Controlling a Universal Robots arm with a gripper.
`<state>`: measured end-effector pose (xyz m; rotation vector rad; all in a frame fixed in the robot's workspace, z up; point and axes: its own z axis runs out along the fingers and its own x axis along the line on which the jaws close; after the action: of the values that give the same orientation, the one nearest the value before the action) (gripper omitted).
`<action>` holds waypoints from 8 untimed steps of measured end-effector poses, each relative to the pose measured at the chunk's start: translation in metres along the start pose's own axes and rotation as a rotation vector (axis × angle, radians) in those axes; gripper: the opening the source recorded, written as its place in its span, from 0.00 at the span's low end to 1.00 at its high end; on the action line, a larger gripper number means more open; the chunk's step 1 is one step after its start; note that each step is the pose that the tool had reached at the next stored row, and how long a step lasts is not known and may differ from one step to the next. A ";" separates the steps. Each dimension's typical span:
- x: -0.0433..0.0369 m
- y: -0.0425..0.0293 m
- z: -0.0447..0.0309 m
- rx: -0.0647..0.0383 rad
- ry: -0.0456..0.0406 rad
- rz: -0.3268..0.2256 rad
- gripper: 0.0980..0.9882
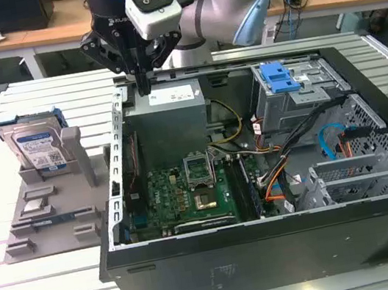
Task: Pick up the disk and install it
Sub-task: 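Reach for the disk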
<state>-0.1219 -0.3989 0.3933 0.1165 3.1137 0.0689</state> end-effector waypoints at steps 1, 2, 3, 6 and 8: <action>0.0018 -0.0001 0.0000 0.000 0.0000 0.000 0.01; 0.0040 -0.0003 -0.0001 0.000 0.0000 0.000 0.01; 0.0078 -0.0006 -0.0003 0.001 0.0000 0.000 0.01; 0.0162 -0.0012 -0.0004 0.001 -0.0001 0.000 0.01; 0.0246 -0.0018 -0.0006 0.001 -0.0001 0.000 0.01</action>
<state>-0.1466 -0.3988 0.3933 0.1167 3.1136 0.0677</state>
